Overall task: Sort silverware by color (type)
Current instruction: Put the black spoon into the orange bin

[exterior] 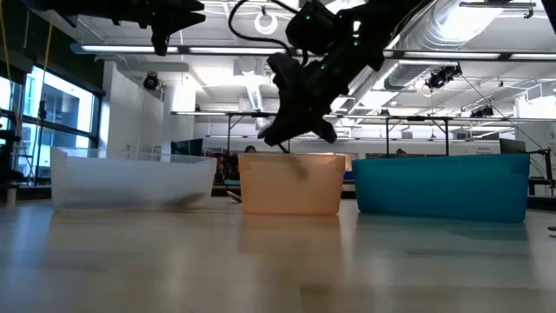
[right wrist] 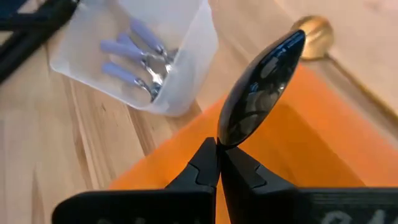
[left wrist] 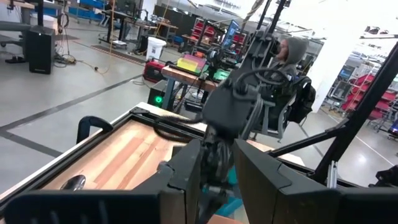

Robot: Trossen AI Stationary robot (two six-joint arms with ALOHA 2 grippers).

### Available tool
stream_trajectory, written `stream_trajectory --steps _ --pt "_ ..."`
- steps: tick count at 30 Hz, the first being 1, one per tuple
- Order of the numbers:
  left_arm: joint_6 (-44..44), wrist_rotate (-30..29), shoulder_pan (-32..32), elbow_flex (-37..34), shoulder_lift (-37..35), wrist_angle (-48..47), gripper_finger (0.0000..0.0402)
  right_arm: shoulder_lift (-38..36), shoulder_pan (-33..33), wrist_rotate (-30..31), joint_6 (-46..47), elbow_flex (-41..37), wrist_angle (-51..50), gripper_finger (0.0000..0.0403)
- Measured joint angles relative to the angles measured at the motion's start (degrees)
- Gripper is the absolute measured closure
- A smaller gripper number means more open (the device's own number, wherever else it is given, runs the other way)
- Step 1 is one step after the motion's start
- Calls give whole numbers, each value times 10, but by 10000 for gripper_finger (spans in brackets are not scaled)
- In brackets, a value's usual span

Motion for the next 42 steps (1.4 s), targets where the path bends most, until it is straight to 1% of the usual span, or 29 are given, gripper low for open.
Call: stream_trajectory --steps 6,19,24,27,42 --pt "0 0 0 0 0 0 316 27 0 -26 26 0 -9 403" --pt "-2 0 0 0 0 0 316 68 -21 -29 45 0 -11 403" --pt "-2 0 0 0 0 0 316 84 -26 -41 46 0 -11 403" --pt "-1 0 0 0 0 0 316 90 -26 -53 40 2 -8 403" --pt "0 -3 0 0 0 0 316 93 -27 -47 35 1 -4 403"
